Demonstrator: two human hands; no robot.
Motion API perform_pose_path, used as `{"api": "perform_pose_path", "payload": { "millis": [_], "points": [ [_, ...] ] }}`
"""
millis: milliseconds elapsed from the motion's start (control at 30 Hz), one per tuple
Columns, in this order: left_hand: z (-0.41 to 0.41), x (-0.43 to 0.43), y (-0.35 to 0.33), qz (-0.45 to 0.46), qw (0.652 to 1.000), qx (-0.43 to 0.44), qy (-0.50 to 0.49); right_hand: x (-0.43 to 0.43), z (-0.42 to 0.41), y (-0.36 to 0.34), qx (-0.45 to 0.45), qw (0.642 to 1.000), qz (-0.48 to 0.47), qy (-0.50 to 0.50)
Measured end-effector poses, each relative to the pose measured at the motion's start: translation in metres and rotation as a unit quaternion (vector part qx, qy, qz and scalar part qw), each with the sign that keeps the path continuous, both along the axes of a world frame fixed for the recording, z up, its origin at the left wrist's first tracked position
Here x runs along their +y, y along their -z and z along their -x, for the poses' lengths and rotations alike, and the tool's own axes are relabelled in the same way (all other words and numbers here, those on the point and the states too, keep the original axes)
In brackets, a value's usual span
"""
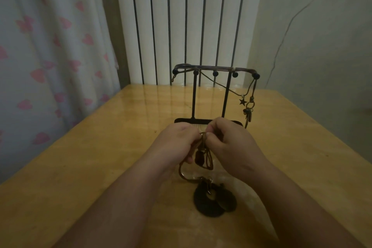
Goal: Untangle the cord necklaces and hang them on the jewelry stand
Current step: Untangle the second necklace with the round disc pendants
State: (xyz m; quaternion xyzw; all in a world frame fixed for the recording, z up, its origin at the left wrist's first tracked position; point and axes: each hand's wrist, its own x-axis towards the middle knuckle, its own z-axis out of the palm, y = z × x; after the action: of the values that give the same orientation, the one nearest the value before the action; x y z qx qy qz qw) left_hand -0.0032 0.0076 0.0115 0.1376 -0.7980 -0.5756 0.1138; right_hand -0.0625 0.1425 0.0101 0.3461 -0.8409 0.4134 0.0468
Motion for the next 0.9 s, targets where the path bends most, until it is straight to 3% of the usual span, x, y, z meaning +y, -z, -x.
{"api": "perform_pose_path", "payload": {
  "millis": [167, 433, 567, 700, 900],
  "points": [
    [0.002, -0.001, 0.003, 0.043, 0.998, 0.042, -0.014, 0.002, 0.0, -0.001, 0.0, 1.0, -0.014, -0.003],
    [0.004, -0.003, 0.006, -0.126, 0.991, 0.04, -0.01, -0.002, 0.0, 0.001, 0.011, 0.999, 0.026, 0.014],
    [0.005, -0.003, 0.007, -0.162, 0.986, 0.038, -0.001, -0.002, -0.002, 0.0, 0.007, 0.999, 0.04, 0.011],
    [0.007, 0.002, 0.006, -0.244, 0.968, 0.05, -0.023, -0.004, -0.005, 0.0, 0.006, 1.0, 0.029, 0.011],
    [0.009, 0.006, 0.007, -0.224, 0.972, 0.047, -0.049, -0.004, -0.006, -0.001, -0.001, 1.0, 0.016, -0.003]
  ]
}}
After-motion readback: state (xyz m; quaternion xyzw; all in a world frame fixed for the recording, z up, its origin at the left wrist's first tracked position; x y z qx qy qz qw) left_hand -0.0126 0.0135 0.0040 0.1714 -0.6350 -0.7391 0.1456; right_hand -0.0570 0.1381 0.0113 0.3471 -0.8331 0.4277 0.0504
